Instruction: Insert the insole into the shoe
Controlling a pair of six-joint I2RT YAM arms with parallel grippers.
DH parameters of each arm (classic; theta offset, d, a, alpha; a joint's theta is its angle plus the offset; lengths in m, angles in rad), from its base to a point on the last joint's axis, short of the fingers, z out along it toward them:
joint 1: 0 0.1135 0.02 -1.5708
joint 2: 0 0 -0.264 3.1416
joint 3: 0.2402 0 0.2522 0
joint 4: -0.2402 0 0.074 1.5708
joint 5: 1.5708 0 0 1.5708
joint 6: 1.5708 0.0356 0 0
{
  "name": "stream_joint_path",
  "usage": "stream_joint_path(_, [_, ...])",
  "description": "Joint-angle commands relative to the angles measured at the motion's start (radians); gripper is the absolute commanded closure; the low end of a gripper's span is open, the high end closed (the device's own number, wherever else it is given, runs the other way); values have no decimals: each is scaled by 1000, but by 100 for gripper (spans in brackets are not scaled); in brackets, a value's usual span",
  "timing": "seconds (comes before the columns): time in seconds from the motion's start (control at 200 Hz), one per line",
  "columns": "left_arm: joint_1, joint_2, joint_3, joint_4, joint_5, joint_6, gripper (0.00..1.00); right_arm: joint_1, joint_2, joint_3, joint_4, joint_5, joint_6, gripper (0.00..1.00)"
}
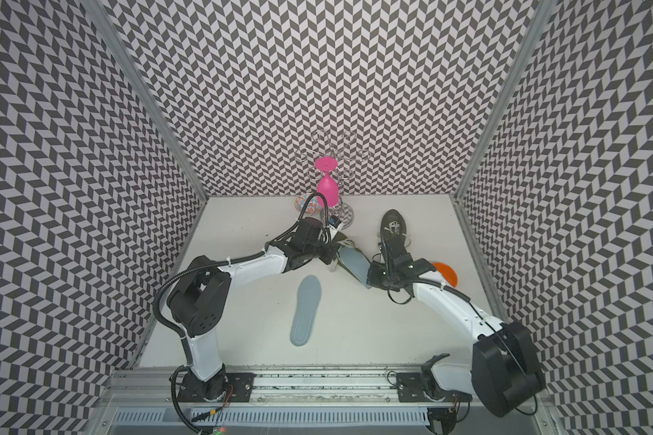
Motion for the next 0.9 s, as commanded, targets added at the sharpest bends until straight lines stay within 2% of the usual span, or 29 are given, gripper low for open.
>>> stream_joint_path(0.0, [3, -4, 43, 13, 20, 13, 100, 12, 0, 37, 42, 100, -61, 93])
stream_joint_path(0.07, [2, 3, 51, 2, 30, 20, 100, 13, -3, 42, 73, 106, -81, 93])
stream_joint_path(0.285, [3, 27, 73, -17, 63, 8, 100, 14, 25, 8, 227, 9, -101, 93])
stream_joint_path(0.506, [2, 47, 89, -23, 84, -5, 100, 14, 100, 44, 283, 75, -152, 93])
stream_joint_path(0.646, [6, 48, 101, -33, 86, -8, 100, 14, 202, 143, 166, 126, -207, 94])
stream_joint_path(0.711, [13, 44, 109, -52, 77, -4, 100, 14, 202, 176, 108, 142, -215, 93])
stream_joint_path(0.891, [19, 5, 89, -72, 149, 75, 100, 14, 189, 244, 25, 179, -259, 92])
